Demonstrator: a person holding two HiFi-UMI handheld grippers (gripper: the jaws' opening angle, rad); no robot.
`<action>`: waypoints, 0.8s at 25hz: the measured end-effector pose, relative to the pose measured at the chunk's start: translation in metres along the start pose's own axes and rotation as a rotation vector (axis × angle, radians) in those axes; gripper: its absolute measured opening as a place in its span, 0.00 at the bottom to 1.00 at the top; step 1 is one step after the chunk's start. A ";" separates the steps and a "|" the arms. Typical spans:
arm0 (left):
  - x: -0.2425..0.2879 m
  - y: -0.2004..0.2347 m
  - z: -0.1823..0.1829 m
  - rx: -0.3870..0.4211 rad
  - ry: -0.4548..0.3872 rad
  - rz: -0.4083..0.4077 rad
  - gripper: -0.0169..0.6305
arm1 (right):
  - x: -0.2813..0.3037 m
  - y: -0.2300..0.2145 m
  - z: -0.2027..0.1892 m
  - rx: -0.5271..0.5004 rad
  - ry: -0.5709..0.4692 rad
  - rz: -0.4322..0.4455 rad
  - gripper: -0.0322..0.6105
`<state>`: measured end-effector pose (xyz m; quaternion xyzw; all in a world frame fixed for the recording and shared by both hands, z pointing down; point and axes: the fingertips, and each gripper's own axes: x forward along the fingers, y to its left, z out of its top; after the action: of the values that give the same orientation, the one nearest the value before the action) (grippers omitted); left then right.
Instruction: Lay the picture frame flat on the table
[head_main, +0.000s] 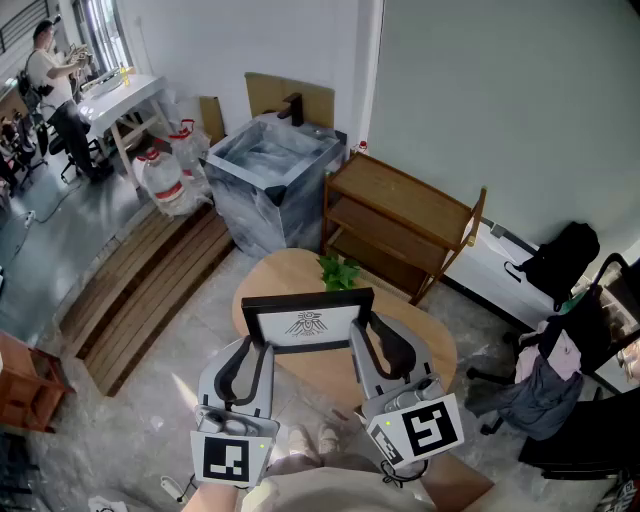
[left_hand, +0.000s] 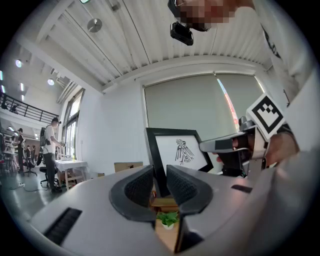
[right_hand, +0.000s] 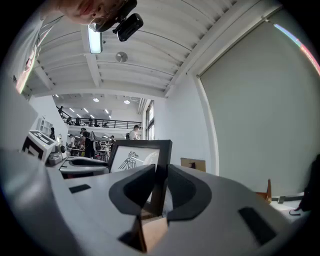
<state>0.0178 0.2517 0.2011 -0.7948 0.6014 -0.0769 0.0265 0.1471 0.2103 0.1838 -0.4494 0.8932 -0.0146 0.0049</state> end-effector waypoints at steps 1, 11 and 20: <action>0.000 -0.001 -0.001 0.002 -0.002 0.000 0.15 | -0.002 0.000 -0.001 0.001 -0.001 0.003 0.14; 0.000 -0.010 -0.001 0.025 0.006 0.015 0.15 | -0.007 -0.006 -0.006 0.012 -0.006 0.027 0.14; -0.002 -0.013 -0.006 0.022 0.008 0.044 0.15 | -0.008 -0.007 -0.012 0.019 -0.014 0.051 0.14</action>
<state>0.0290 0.2579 0.2091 -0.7808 0.6178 -0.0861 0.0345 0.1574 0.2131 0.1957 -0.4265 0.9041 -0.0199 0.0159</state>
